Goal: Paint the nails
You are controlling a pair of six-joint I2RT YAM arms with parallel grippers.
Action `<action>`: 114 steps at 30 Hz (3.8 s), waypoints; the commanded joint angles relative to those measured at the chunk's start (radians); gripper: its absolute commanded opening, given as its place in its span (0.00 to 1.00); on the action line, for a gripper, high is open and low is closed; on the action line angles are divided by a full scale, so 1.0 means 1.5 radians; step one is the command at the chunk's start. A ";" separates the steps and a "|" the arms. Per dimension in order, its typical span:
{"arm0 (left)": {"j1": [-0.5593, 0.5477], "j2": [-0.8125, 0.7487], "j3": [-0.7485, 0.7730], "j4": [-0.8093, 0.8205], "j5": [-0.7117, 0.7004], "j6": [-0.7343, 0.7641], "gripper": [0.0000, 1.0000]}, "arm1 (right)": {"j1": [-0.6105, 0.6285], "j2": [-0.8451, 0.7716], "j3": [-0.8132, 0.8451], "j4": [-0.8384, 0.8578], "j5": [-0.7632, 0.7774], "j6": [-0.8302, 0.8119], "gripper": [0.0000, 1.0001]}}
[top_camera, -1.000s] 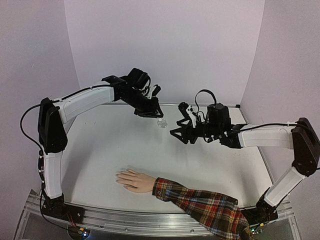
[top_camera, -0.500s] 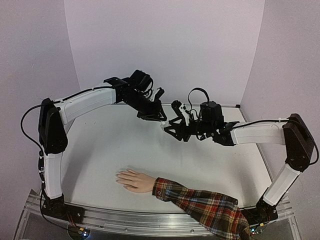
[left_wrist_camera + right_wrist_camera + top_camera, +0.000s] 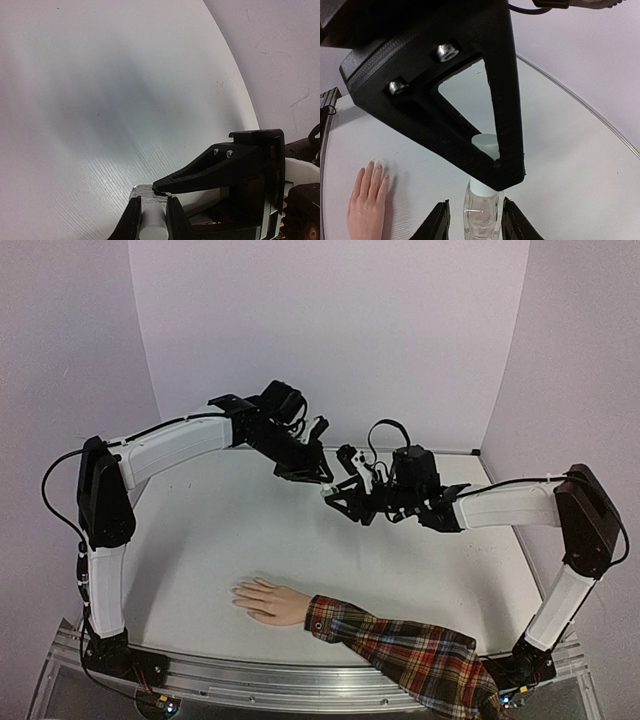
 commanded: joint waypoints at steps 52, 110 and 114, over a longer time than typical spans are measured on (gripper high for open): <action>-0.010 -0.128 -0.112 0.111 -0.043 -0.005 0.55 | 0.020 -0.029 -0.022 0.086 0.027 -0.005 0.00; -0.046 -0.321 -0.417 0.558 0.157 0.060 0.36 | 0.005 -0.157 -0.020 0.106 -0.175 0.103 0.00; -0.045 -0.318 -0.414 0.551 0.151 0.065 0.32 | 0.004 -0.159 -0.017 0.107 -0.175 0.107 0.00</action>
